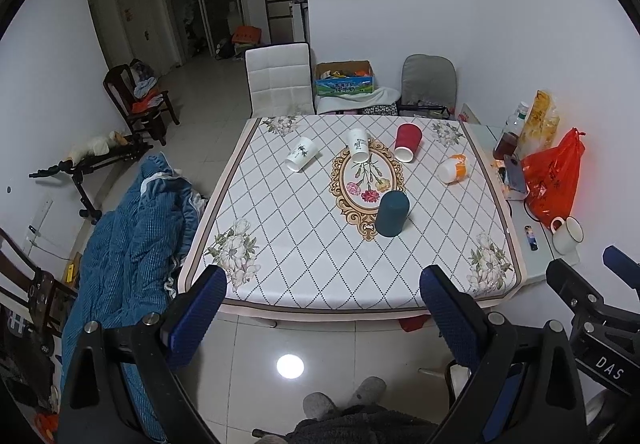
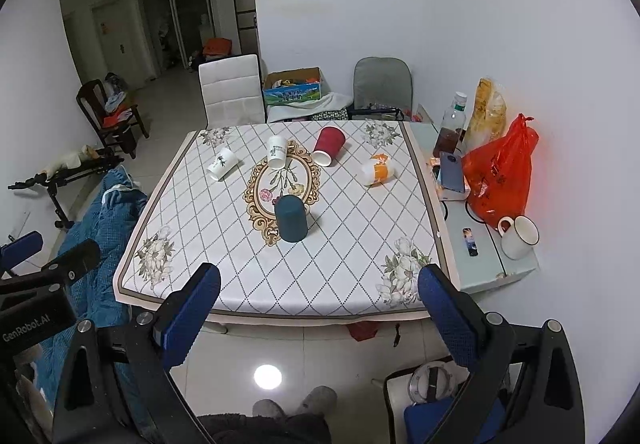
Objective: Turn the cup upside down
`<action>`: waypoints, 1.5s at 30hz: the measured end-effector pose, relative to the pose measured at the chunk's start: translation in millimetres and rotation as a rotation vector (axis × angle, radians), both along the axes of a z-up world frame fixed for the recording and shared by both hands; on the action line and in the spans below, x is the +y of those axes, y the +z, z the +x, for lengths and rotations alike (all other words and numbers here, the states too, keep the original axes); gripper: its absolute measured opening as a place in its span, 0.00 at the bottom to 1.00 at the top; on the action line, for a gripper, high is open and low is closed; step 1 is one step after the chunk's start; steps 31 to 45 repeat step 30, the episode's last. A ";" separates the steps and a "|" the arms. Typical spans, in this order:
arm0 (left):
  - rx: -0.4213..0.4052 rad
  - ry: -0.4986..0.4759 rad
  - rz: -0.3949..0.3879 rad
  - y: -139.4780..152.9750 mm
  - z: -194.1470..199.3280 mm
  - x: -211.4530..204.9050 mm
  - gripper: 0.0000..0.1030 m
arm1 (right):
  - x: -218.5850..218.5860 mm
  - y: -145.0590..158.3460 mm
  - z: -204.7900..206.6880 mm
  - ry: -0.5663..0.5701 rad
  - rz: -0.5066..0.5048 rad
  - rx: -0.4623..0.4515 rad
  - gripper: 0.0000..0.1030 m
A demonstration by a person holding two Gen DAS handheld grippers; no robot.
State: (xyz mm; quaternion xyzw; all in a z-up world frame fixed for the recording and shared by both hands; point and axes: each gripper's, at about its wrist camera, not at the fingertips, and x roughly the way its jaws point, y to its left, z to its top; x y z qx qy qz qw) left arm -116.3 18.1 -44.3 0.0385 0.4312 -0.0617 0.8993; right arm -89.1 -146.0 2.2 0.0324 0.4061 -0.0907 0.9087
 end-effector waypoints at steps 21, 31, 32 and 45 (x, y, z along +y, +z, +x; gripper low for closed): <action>-0.003 -0.003 0.007 -0.6 -1.5 -2.7 0.96 | -0.8 -4.2 -2.3 0.003 0.008 0.001 0.98; -0.019 -0.008 0.010 -1.4 -9.3 -2.1 0.96 | -1.5 -5.4 -3.9 0.004 0.009 0.003 0.98; -0.019 -0.008 0.010 -1.4 -9.3 -2.1 0.96 | -1.5 -5.4 -3.9 0.004 0.009 0.003 0.98; -0.019 -0.008 0.010 -1.4 -9.3 -2.1 0.96 | -1.5 -5.4 -3.9 0.004 0.009 0.003 0.98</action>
